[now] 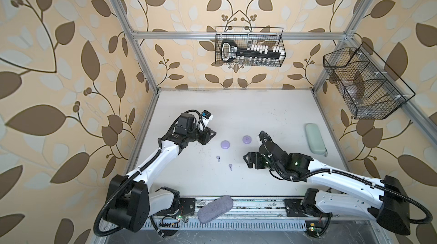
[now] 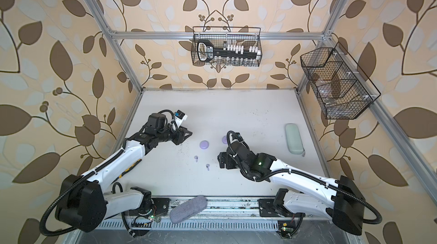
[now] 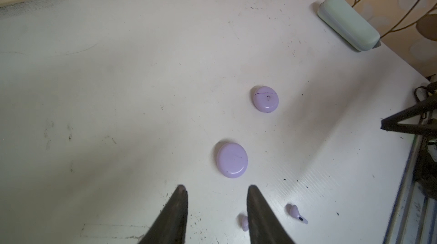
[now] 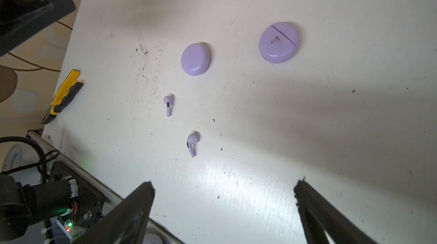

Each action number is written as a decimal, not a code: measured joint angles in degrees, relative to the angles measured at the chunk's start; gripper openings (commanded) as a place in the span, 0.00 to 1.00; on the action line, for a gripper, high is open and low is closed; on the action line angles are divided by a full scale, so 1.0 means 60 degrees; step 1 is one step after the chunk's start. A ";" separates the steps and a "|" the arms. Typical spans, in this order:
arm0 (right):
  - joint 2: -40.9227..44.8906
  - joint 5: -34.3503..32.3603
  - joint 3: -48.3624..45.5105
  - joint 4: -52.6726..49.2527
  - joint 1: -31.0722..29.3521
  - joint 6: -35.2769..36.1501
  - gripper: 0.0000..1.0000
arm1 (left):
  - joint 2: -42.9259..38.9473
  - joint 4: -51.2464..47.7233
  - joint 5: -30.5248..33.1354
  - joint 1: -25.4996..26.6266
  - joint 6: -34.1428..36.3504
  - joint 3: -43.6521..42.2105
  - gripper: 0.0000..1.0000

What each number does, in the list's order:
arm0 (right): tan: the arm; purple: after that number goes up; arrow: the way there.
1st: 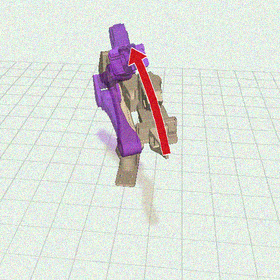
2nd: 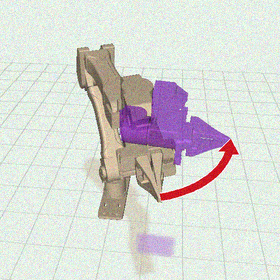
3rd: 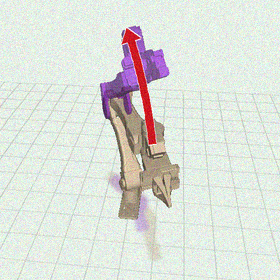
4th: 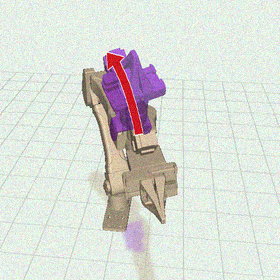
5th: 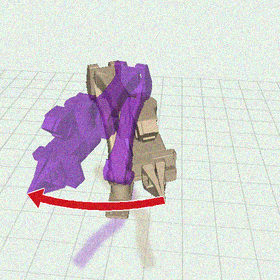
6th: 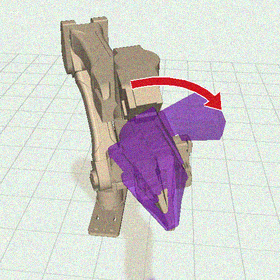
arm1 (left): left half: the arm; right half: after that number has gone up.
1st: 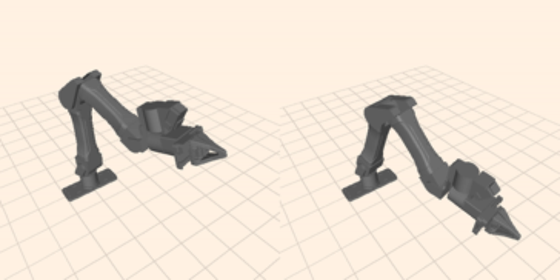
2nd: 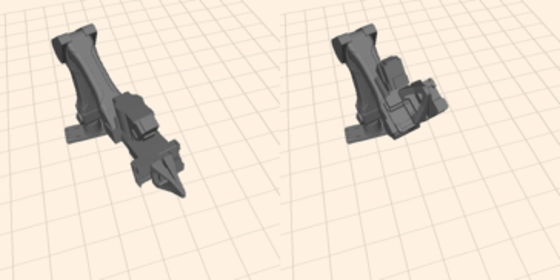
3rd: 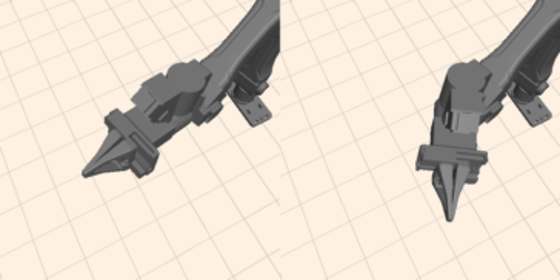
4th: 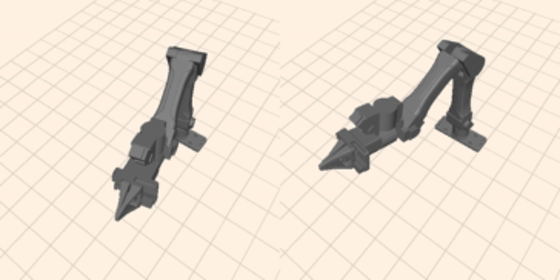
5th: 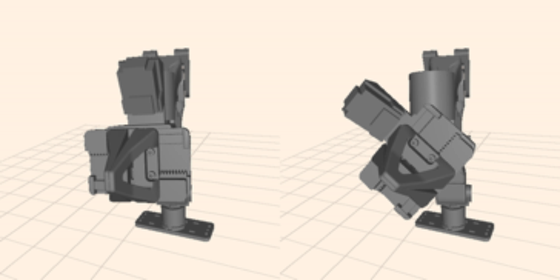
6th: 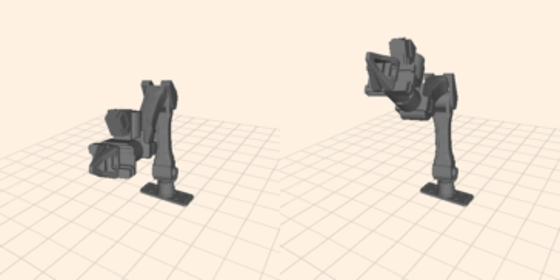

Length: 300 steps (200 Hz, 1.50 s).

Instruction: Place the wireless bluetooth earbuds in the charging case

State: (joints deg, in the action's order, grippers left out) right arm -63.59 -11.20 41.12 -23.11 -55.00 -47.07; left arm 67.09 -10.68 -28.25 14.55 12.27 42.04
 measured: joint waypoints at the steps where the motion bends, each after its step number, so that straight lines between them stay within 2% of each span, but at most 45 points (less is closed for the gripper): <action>1: -0.0015 0.0000 0.0011 0.0000 0.0000 0.0004 0.95 | -0.0047 0.0007 -0.0011 -0.0004 0.0018 -0.0040 0.44; 65: -0.1625 -0.0189 0.1268 -0.0208 -0.0051 0.0579 0.93 | -0.1220 0.0419 -0.0488 -0.0004 0.0441 -0.1366 0.45; 134: -0.4127 -0.0929 0.3413 -0.0863 -0.0244 0.1661 0.85 | -0.1213 0.0878 -0.0543 -0.0004 0.0699 -0.1847 0.45; 202: -0.6444 -0.1158 0.5202 -0.1064 -0.0251 0.2255 0.76 | -0.1257 0.1096 -0.0594 -0.0066 0.0772 -0.1953 0.45; 253: -0.7552 -0.1137 0.5989 -0.0962 -0.0233 0.2535 0.69 | -0.1333 0.1191 -0.0681 -0.0120 0.0787 -0.2069 0.46; 300: -0.7970 -0.0954 0.6105 -0.0707 0.0047 0.2707 0.64 | -0.1330 0.1253 -0.0703 -0.0200 0.0750 -0.2069 0.46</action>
State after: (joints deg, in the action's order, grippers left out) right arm -111.42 -16.93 77.76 -27.35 -54.72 -30.83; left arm 59.11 -3.16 -32.47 13.34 16.78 29.63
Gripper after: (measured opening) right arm 0.647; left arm 0.458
